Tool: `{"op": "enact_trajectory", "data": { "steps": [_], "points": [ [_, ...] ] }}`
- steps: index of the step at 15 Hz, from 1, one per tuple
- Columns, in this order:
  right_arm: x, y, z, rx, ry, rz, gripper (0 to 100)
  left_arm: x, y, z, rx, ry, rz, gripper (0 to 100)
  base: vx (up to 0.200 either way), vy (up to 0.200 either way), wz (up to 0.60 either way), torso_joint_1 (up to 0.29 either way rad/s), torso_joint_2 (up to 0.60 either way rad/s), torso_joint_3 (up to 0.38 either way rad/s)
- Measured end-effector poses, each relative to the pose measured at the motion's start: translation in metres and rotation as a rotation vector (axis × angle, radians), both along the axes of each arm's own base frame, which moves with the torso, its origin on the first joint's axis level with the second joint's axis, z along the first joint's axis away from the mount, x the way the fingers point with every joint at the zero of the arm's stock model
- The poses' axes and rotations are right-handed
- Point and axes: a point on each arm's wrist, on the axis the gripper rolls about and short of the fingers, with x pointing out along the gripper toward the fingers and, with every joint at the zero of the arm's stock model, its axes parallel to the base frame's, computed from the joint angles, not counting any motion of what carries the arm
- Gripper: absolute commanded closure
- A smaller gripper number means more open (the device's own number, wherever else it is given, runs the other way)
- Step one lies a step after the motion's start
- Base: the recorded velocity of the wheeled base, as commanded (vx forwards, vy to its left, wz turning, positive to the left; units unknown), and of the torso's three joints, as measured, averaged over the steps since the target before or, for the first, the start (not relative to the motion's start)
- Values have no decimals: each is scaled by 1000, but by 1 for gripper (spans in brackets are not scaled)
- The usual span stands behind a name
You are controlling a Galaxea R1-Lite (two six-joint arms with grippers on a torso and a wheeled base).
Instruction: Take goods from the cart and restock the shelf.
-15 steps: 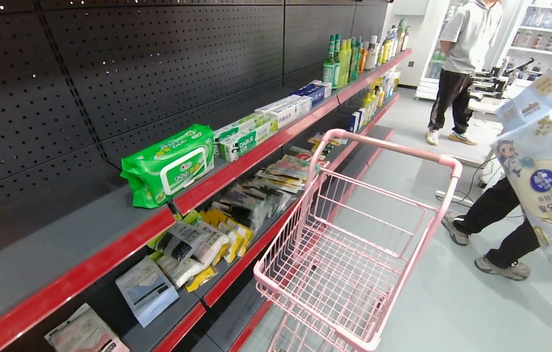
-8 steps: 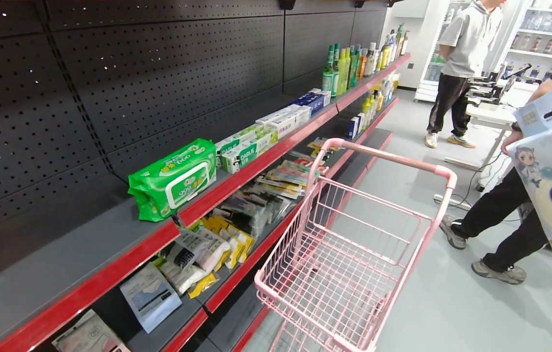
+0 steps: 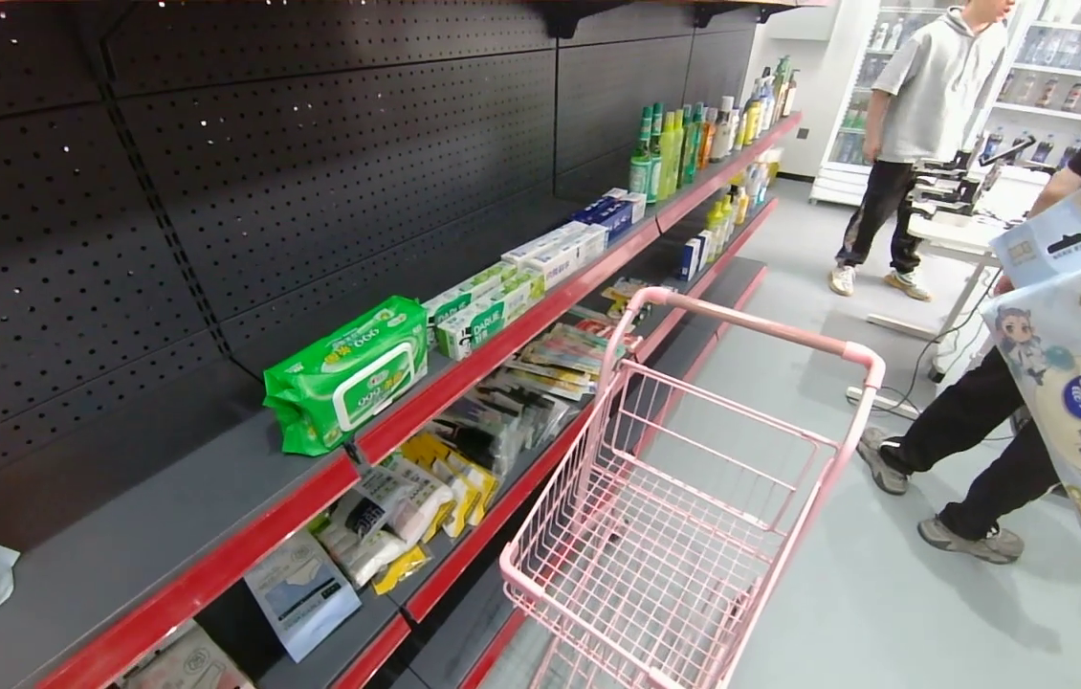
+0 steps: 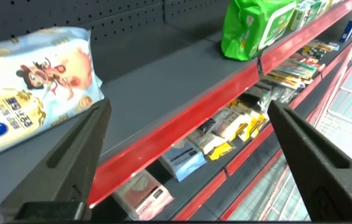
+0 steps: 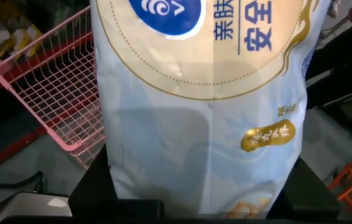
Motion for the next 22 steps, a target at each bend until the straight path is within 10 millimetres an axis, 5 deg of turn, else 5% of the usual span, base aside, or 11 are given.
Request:
{"op": "enact_trajectory", "data": {
  "steps": [11,22],
  "points": [
    [3,0,-5,-40,24,15,100,0,0,0,0,0,0,0,0,0,0,96,-213,-114],
    [7,-1,-11,-52,56,15,100,0,0,0,0,1,0,0,0,0,600,4,1,1]
  ]
}}
